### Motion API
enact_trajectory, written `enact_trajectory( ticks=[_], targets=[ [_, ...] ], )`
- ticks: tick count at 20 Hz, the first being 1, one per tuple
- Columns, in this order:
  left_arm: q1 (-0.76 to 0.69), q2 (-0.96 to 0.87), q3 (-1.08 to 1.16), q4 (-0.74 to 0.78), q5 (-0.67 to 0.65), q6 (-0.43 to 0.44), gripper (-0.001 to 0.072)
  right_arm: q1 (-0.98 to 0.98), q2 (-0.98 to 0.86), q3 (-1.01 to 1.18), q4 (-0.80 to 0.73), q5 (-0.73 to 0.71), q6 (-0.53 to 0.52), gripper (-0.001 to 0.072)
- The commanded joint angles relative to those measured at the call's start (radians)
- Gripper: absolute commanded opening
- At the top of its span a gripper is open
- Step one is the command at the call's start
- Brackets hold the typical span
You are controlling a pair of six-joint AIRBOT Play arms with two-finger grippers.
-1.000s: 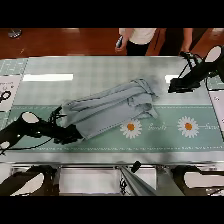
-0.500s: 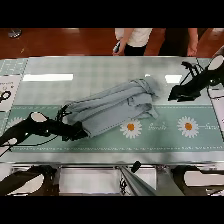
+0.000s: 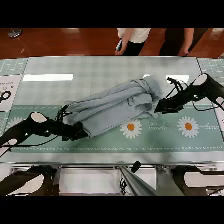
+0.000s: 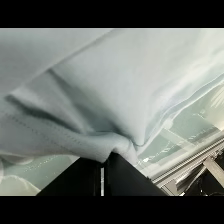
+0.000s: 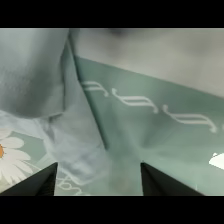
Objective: Fold the shirts.
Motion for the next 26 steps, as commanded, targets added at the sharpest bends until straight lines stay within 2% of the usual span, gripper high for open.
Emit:
enact_trajectory(
  ticks=[1, 2, 6, 7, 9, 10, 13, 18, 20, 22, 26],
  targets=[
    [0.0, 0.0, 0.0, 0.006, 0.019, 0.0, 0.0024, 0.048, -0.001, -0.017, 0.013, -0.039, -0.01, 0.0596],
    [0.0, 0.0, 0.0, 0.006, 0.019, 0.0, 0.0024, 0.064, -0.001, -0.017, 0.012, -0.051, -0.01, 0.0587],
    [0.0, 0.0, 0.01, 0.005, 0.033, 0.0, 0.0025, 0.146, -0.001, -0.017, -0.026, -0.115, 0.013, 0.0407],
    [0.0, 0.001, 0.022, 0.005, 0.033, 0.0, 0.0025, 0.168, -0.001, -0.017, -0.05, -0.117, 0.015, 0.0317],
    [0.0, 0.001, 0.056, 0.005, 0.033, 0.0, 0.0024, 0.203, 0.001, -0.017, -0.126, -0.109, 0.034, 0.0043],
    [0.0, 0.002, 0.079, 0.005, 0.032, 0.0, 0.0024, 0.204, 0.008, -0.015, -0.154, -0.098, 0.05, 0.0022],
    [0.001, 0.052, 0.178, 0.006, 0.01, 0.001, 0.0023, 0.17, 0.103, 0.0, -0.186, -0.06, 0.056, 0.0021],
    [0.037, 0.325, 0.475, 0.006, 0.0, 0.001, 0.0024, 0.105, 0.459, 0.142, -0.188, -0.046, 0.064, 0.0021],
    [0.077, 0.43, 0.635, 0.006, 0.004, 0.002, 0.0024, 0.101, 0.6, 0.218, -0.187, -0.086, 0.105, 0.002],
    [0.102, 0.511, 0.803, 0.006, 0.008, 0.052, 0.0024, 0.101, 0.708, 0.296, -0.169, -0.109, 0.146, 0.002],
    [0.113, 0.586, 1.065, 0.099, 0.007, 0.056, 0.0024, 0.1, 0.822, 0.459, -0.2, -0.143, 0.218, 0.002]
  ],
)
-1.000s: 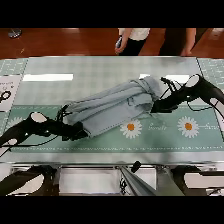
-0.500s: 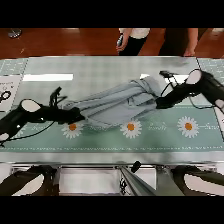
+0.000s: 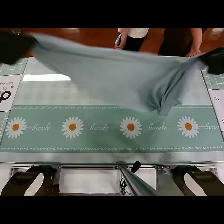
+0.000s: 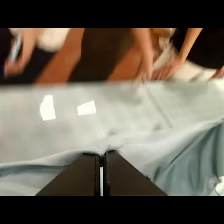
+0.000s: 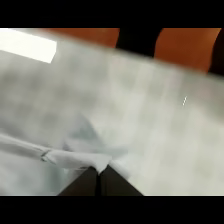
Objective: Fold the shirts.
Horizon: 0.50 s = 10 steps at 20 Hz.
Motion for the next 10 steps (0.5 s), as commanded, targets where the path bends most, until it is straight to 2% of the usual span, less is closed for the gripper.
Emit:
enact_trajectory(
  ticks=[1, 7, 10],
  targets=[
    [0.013, 0.076, 0.216, 0.075, 0.006, 0.013, 0.0024, -0.002, 0.108, 0.153, -0.026, -0.042, 0.068, 0.002],
    [0.013, 0.133, 0.371, 0.096, 0.005, 0.004, 0.0024, -0.003, 0.116, 0.428, -0.075, -0.061, 0.071, 0.002],
    [0.013, 0.154, 0.431, 0.267, -0.054, -0.121, 0.0023, -0.002, 0.116, 0.526, -0.093, -0.042, 0.089, 0.002]
  ],
)
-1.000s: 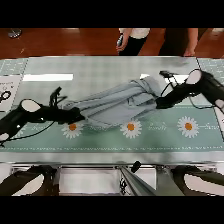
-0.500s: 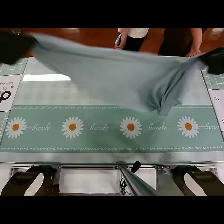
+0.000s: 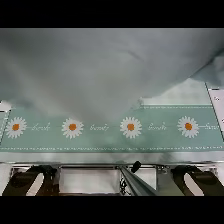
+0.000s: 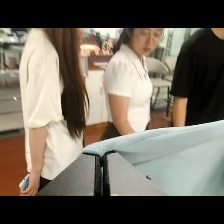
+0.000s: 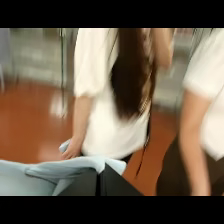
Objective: Fold the shirts.
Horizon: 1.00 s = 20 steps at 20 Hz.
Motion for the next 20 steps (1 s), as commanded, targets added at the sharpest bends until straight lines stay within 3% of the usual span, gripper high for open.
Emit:
enact_trajectory(
  ticks=[1, 6, 10, 12, 16, 20],
  targets=[
    [0.001, 0.028, 0.076, 0.192, -0.09, -0.129, 0.0023, 0.0, 0.004, 0.121, -0.032, 0.03, 0.022, 0.002],
    [0.001, 0.049, 0.105, 0.25, -0.24, -0.159, 0.0023, 0.0, 0.004, 0.15, -0.01, 0.064, 0.029, 0.002],
    [0.001, 0.039, 0.108, 0.323, -0.259, -0.159, 0.0023, 0.0, -0.011, 0.15, -0.077, 0.017, 0.025, 0.002],
    [0.001, 0.017, 0.106, 0.396, -0.35, -0.169, 0.0024, 0.0, -0.041, 0.15, -0.114, 0.069, 0.025, 0.002],
    [0.001, -0.057, 0.024, 0.451, -0.541, -0.212, 0.0024, 0.0, -0.213, 0.15, -0.139, 0.35, -0.02, 0.002],
    [0.001, -0.128, -0.202, 0.452, -0.546, -0.204, 0.0024, 0.002, -0.476, 0.15, -0.126, 0.363, -0.022, 0.002]
  ],
)
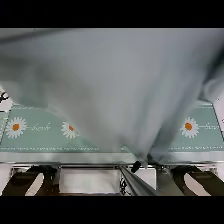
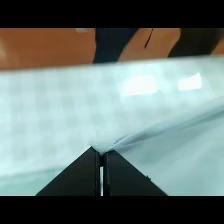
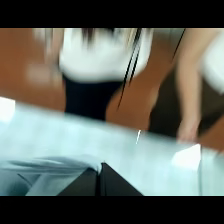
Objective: Fold the shirts.
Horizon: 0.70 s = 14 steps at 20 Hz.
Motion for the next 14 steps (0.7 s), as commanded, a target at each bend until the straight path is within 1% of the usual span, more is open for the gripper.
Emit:
enact_trajectory(
  ticks=[1, 3, 4, 6, 8, 11, 14],
  targets=[
    [0.001, -0.074, -0.185, 0.026, -0.042, 0.016, 0.0024, 0.001, -0.227, 0.002, -0.011, 0.035, -0.012, 0.002],
    [0.001, -0.131, -0.278, 0.026, 0.011, 0.026, 0.0024, 0.001, -0.358, 0.002, -0.008, 0.005, -0.011, 0.0021],
    [0.001, -0.164, -0.319, 0.026, 0.06, 0.03, 0.0024, 0.001, -0.421, 0.002, 0.008, -0.004, -0.011, 0.0021],
    [0.001, -0.241, -0.377, 0.025, 0.167, 0.033, 0.0024, 0.001, -0.529, 0.002, 0.063, -0.01, -0.003, 0.0021],
    [0.001, -0.334, -0.402, 0.025, 0.24, 0.033, 0.0024, 0.001, -0.62, 0.002, 0.126, -0.008, 0.018, 0.0021],
    [-0.001, -0.494, -0.402, 0.005, 0.276, 0.032, 0.0025, 0.001, -0.722, 0.002, 0.195, -0.005, 0.04, 0.0021],
    [-0.001, -0.653, -0.402, -0.077, 0.277, 0.033, 0.0025, 0.001, -0.792, 0.002, 0.192, 0.02, 0.076, 0.0021]
  ],
)
